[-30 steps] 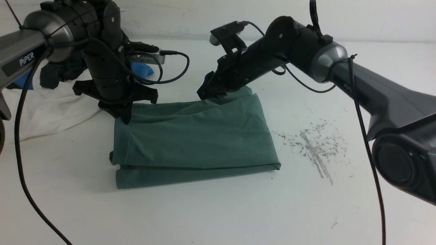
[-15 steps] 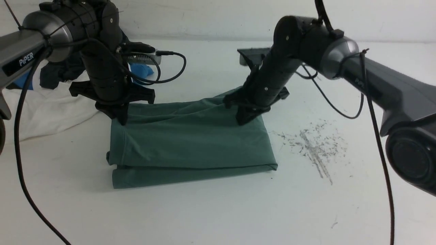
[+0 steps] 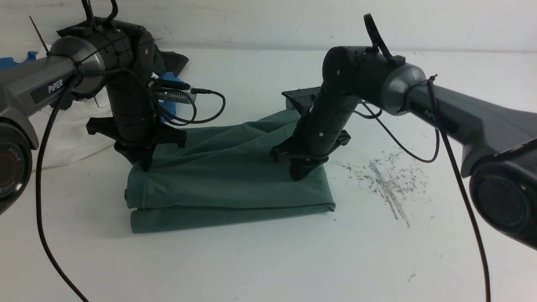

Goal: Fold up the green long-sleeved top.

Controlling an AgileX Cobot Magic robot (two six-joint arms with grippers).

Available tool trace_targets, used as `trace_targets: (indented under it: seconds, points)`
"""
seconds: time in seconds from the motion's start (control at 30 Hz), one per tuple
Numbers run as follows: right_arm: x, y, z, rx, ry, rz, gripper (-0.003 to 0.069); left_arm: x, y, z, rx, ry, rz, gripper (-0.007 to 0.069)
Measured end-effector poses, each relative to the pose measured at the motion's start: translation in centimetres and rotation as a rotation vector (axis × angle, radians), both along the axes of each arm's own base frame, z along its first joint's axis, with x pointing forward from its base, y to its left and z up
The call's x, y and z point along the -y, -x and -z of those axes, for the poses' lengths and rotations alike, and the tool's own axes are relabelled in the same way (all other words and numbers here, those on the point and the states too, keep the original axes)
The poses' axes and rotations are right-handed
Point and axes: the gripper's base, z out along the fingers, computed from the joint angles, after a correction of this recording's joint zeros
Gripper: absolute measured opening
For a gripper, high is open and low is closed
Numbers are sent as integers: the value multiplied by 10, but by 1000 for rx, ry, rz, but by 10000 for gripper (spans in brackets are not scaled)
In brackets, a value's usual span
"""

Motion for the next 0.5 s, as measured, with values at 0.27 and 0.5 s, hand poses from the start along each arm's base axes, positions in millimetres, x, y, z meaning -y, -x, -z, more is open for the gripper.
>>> trace_targets:
  seconds: [0.27, 0.5]
  points:
    - [1, 1, -7, 14, 6, 4, -13, -4, 1, -27, 73, -29, 9, 315]
    - [7, 2, -33, 69, 20, 46, -13, 2, 31, -94, 191, 95, 24, 162]
